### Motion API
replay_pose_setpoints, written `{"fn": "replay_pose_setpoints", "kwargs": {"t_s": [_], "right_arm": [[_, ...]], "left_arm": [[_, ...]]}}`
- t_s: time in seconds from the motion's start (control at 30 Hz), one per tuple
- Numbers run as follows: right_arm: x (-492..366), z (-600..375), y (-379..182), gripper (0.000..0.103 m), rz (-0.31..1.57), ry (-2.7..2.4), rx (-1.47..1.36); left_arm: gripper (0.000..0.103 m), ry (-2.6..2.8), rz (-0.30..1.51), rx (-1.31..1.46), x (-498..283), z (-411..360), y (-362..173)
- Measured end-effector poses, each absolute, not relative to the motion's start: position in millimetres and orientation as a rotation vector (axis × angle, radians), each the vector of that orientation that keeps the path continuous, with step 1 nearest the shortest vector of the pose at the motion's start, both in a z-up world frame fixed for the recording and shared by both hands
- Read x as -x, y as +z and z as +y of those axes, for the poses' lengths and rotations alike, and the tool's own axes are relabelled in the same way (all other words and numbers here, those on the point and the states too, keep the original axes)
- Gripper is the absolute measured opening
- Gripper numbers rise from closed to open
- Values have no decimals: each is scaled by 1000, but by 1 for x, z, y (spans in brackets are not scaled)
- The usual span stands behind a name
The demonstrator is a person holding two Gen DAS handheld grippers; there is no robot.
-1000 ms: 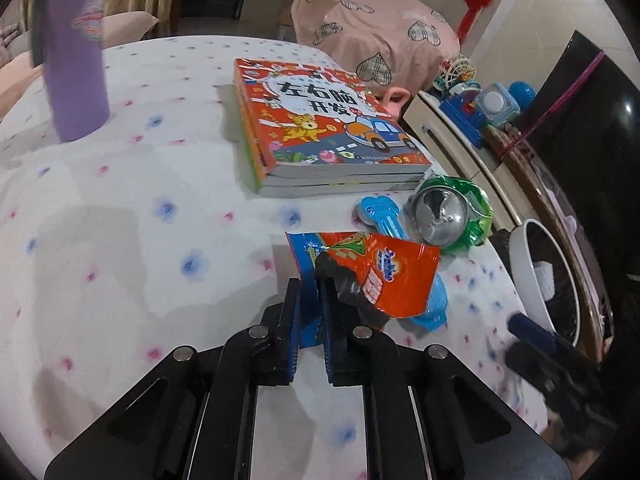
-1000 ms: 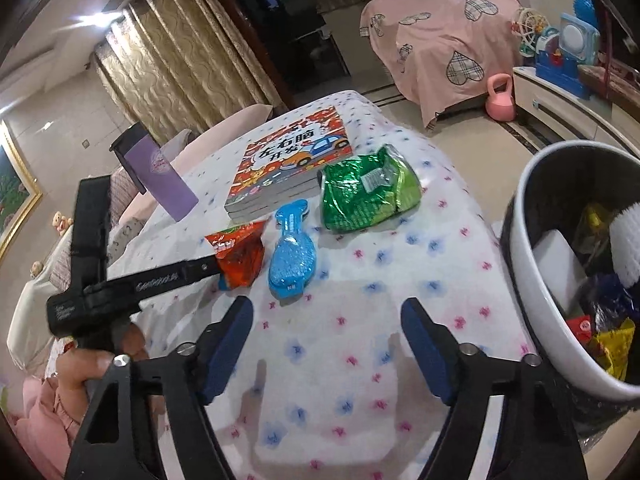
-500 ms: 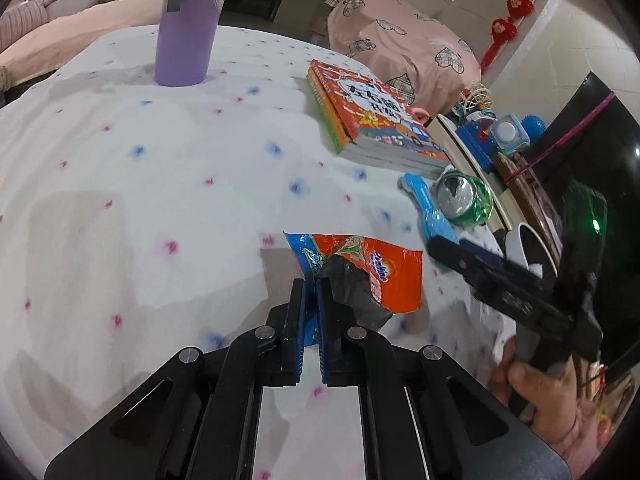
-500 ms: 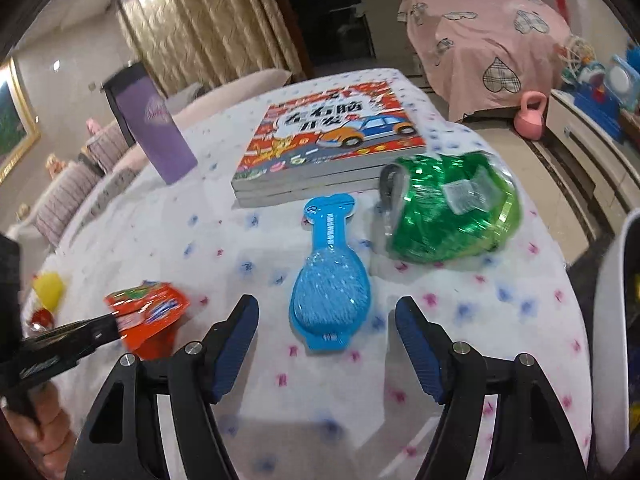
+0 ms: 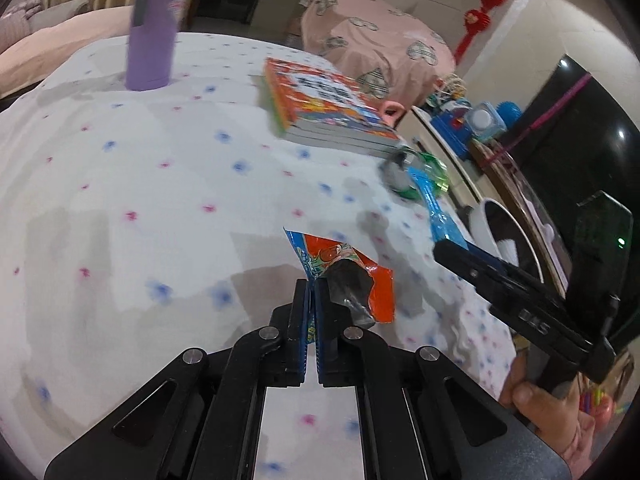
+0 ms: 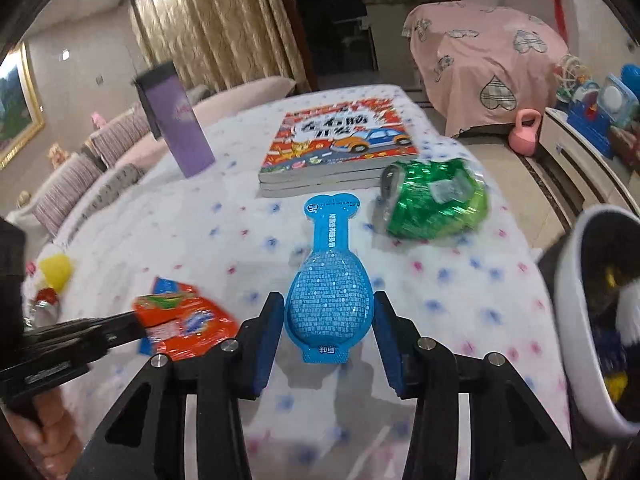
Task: Collect trash
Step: 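Grasp the orange snack bag with the left tool while the right grasps the blue scoop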
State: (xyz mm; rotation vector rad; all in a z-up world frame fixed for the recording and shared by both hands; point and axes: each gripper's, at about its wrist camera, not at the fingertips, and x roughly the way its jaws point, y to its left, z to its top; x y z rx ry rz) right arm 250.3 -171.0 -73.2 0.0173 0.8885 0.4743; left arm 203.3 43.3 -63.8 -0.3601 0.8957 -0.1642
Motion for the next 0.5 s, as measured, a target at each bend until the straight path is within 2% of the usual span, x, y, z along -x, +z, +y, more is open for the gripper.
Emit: {"fn": "replay_pose_setpoints", "kwargs": {"t_s": [0.5], "right_arm": [[-185,-266,-41,46,819,391,-216]], "left_arm": [[2,-303,862,258,-189,-39,-32]]}}
